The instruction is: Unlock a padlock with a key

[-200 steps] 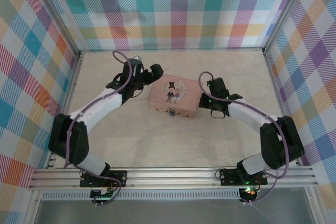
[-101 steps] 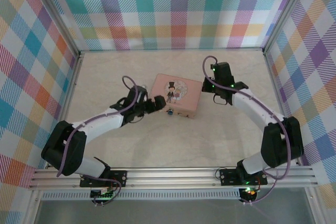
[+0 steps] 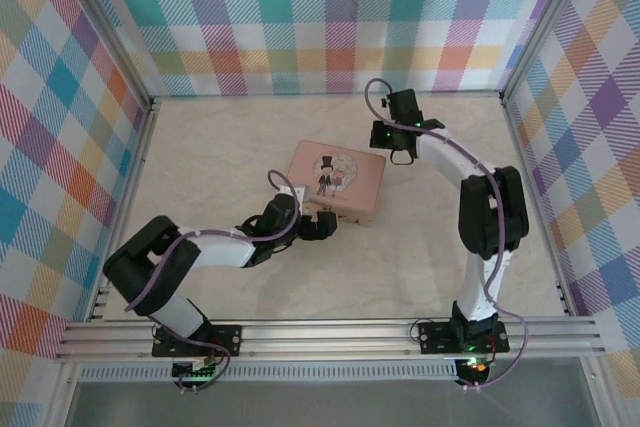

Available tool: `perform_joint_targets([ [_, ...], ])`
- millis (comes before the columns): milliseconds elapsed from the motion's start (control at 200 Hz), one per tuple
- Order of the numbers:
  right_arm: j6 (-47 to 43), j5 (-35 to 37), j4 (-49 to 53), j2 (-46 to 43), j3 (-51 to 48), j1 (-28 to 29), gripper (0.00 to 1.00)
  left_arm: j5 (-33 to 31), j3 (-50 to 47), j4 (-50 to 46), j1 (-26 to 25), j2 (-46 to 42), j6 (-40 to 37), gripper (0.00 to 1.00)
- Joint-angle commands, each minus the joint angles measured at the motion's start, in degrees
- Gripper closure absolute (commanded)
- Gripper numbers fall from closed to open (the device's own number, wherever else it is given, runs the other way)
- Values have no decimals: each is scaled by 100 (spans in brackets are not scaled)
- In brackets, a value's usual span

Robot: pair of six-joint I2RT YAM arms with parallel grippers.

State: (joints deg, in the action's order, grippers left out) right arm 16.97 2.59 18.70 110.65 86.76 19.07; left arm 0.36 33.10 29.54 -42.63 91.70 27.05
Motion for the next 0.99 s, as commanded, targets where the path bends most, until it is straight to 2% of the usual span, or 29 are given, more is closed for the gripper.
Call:
perform_joint_targets([
  [0,-211,-234,234,314,436,-18,100,-54,-58,1228,-143,306,-692,0],
  [300,-420,-496,526,993,1089,-9,100,533,224,1940,-231,1074,-1048,1],
  [530,-519,-640,639,1257,1146,42,100,990,355,2287,-230,1329,-1097,4],
  [655,-537,-707,639,1303,1115,86,100,1451,467,2429,-228,1423,-1145,4],
  [990,-584,-672,618,1311,950,185,100,2077,598,3141,-25,1753,-464,11],
])
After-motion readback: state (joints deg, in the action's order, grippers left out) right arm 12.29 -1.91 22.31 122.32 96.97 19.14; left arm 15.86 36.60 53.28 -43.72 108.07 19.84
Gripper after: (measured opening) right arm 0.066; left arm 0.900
